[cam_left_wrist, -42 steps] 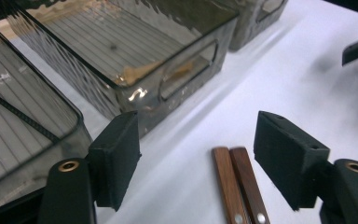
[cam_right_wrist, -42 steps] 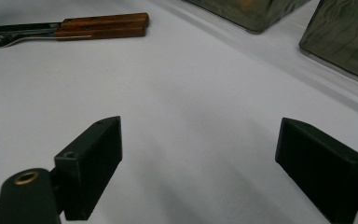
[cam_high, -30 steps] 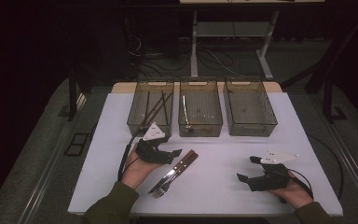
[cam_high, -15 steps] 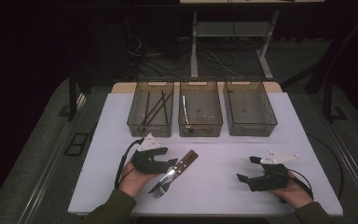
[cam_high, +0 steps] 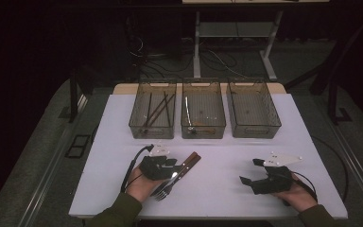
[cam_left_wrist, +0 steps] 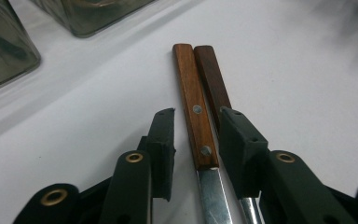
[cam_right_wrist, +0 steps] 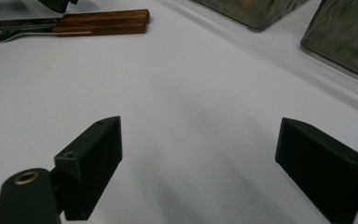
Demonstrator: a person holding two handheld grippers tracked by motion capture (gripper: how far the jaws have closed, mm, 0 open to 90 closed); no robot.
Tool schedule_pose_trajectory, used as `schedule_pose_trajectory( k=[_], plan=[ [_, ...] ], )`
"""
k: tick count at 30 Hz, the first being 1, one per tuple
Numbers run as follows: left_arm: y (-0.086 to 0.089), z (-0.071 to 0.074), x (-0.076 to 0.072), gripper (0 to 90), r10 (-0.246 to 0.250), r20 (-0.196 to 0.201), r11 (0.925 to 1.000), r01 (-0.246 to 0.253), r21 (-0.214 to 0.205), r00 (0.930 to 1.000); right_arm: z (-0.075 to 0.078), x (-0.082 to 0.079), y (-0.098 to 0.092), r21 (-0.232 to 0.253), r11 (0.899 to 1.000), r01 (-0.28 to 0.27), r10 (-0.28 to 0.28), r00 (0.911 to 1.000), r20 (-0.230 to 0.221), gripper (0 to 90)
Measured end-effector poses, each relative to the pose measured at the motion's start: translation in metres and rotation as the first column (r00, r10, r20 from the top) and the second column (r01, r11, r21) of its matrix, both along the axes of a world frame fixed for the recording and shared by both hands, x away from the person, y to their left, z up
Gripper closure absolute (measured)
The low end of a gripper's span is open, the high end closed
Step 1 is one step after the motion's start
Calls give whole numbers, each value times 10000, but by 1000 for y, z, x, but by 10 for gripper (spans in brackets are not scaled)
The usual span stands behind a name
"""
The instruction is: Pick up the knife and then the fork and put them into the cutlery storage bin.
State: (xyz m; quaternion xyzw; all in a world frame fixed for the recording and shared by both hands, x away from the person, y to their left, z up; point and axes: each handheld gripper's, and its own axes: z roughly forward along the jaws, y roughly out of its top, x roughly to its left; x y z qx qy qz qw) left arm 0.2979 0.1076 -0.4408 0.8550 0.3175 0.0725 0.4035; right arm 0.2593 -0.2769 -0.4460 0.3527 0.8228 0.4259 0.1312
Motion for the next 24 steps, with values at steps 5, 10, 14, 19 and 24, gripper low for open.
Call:
schedule_pose_trajectory(
  k=[5,10,14,19,24],
  plan=[
    [-3,-2,-1,687,-139,-133,9996,142,228,9998,0,0,0,23,10000,26,-26,10000,-8,146],
    [-4,-4,-1,710,-171,-152,9989,178,440,9997,0,0,0,-1,10000,20,-20,10000,-16,146],
    [-4,-4,-1,711,-119,-98,9982,125,595,9999,1,0,-1,0,10000,58,-58,10000,-36,146],
    [-4,-5,-1,706,-107,0,9974,107,715,9999,0,0,0,4,10000,33,-33,10000,-26,146],
    [-6,-7,-3,702,-134,207,9950,113,991,9997,0,0,0,-19,10000,26,-26,10000,0,146]
  ],
)
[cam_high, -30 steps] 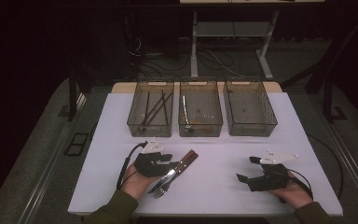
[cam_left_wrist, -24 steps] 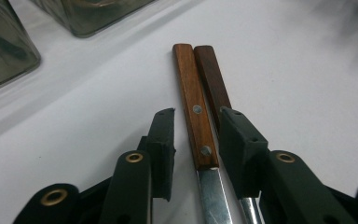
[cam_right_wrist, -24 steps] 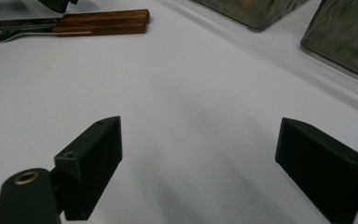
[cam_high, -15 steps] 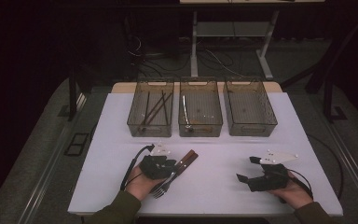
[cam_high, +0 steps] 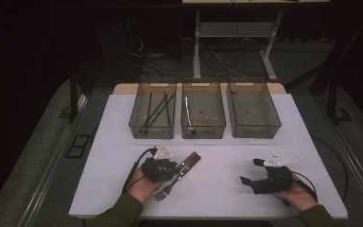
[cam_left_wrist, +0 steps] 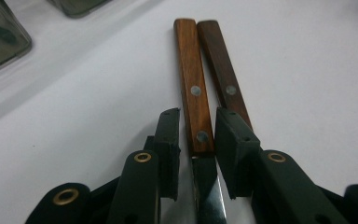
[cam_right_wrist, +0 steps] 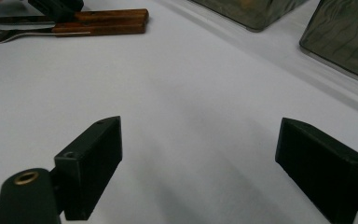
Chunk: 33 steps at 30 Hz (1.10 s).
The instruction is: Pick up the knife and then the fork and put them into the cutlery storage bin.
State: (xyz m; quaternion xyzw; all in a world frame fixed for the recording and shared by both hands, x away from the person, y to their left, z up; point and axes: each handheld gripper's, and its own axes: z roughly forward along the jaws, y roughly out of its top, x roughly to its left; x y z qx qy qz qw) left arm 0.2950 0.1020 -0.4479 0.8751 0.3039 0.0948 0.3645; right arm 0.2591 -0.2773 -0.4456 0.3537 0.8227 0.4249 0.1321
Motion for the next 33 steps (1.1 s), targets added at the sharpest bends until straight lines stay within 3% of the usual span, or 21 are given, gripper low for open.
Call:
schedule_pose_trajectory(
  k=[9,15,26,33],
  plan=[
    [-5,-1,-6,715,11,490,9992,-31,410,9988,0,0,0,-17,10000,-7,6,10000,-28,146],
    [-5,-1,-7,765,35,414,9994,-50,349,9991,0,1,2,-33,10000,-85,85,10000,6,146],
    [-3,1,-2,768,-46,138,9997,43,247,9999,-1,2,1,21,10000,-59,59,9999,-132,145],
    [4,10,1,768,-129,299,9999,126,101,9995,-1,3,1,310,9993,-209,217,9994,-287,144]
  ],
)
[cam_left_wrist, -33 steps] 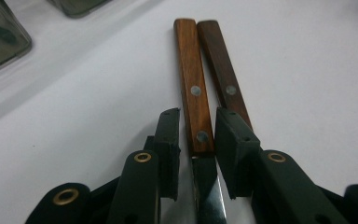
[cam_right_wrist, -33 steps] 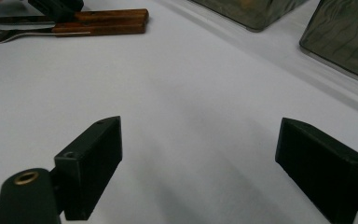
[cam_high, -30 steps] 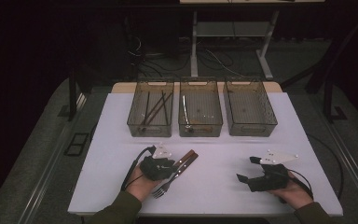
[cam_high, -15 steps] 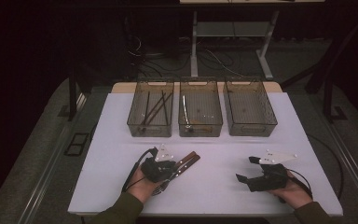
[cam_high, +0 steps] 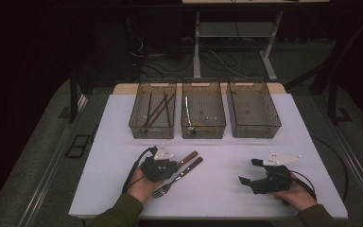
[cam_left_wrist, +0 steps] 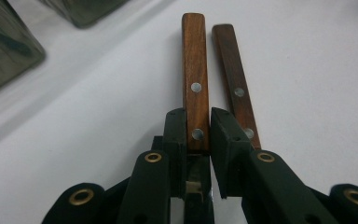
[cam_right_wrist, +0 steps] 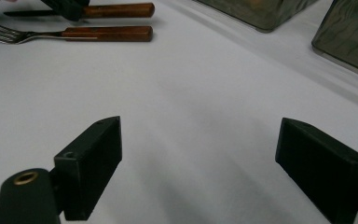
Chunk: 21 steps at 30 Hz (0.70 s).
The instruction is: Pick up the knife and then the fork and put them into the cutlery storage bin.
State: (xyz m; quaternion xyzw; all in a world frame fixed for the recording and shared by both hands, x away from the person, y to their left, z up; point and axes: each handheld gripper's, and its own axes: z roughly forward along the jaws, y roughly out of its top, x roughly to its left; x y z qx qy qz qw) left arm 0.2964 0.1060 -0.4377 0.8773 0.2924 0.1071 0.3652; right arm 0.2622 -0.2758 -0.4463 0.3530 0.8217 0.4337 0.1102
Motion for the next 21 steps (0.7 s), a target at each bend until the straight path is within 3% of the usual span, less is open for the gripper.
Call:
schedule_pose_trajectory(
  k=[3,7,11,14,21],
  plan=[
    [2,4,2,768,-160,-15,9998,159,-80,9999,1,1,0,44,10000,-48,48,9999,-109,145],
    [1,10,2,768,-676,38,9974,677,-241,9977,5,0,0,-40,9994,-346,343,9978,-573,142],
    [-4,15,1,768,-1406,-91,9894,1401,-376,9900,14,-1,-1,62,9947,-1024,1026,9937,-458,122],
    [-10,18,0,768,-2076,-95,9778,2072,-322,9782,18,0,-1,314,9804,-1943,1961,9780,-717,154],
    [-26,25,0,768,-3351,-100,9418,3347,-322,9421,23,11,14,-486,9567,-2871,2830,9560,-780,154]
  ],
)
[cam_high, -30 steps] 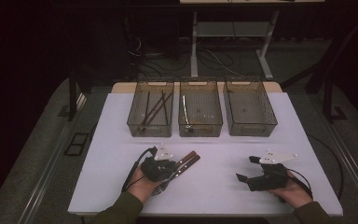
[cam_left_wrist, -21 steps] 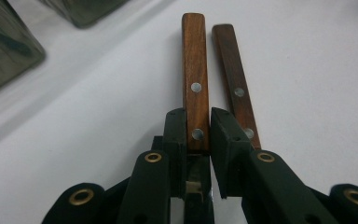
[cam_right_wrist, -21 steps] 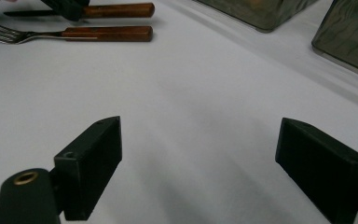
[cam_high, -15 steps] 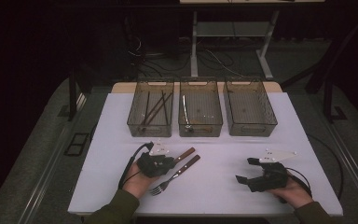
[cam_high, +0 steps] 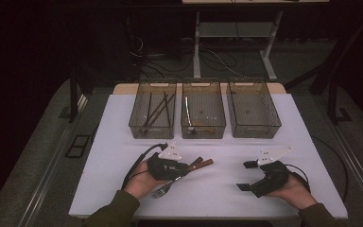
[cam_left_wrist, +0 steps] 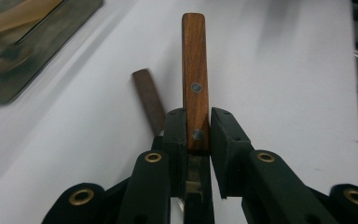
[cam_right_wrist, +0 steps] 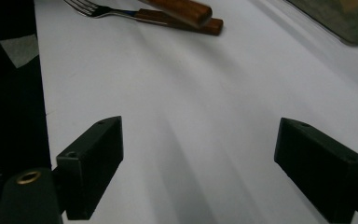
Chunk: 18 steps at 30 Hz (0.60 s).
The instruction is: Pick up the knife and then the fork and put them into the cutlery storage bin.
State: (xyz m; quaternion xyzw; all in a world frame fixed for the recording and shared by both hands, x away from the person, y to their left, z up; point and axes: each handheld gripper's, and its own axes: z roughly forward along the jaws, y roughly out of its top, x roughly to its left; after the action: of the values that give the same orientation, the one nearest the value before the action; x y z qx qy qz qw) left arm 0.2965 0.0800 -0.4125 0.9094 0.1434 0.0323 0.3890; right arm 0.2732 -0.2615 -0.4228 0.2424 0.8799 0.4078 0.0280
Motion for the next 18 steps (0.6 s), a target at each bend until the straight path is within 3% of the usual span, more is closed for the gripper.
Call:
schedule_pose_trajectory(
  k=[5,8,10,14,15,18],
  plan=[
    [-12,4,4,767,-996,-32,9948,996,187,9950,11,7,15,136,9975,-690,688,9975,148,155],
    [-21,7,7,768,-1717,-116,9850,1718,157,9851,16,10,27,177,9933,-1146,1143,9933,165,157],
    [-28,9,8,768,-1942,-177,9804,1946,311,9808,17,12,34,178,9894,-1441,1440,9896,64,157],
    [-40,12,8,767,-2617,-305,9637,2629,461,9647,17,15,47,-137,9799,-1988,1990,9799,136,177],
    [-42,13,8,767,-2755,-350,9596,2770,487,9607,16,17,49,-400,9735,-2250,2262,9736,294,195],
    [-48,13,9,767,-3200,-224,9451,3208,623,9472,14,18,59,-833,9605,-2656,2681,9632,198,232]
  ],
)
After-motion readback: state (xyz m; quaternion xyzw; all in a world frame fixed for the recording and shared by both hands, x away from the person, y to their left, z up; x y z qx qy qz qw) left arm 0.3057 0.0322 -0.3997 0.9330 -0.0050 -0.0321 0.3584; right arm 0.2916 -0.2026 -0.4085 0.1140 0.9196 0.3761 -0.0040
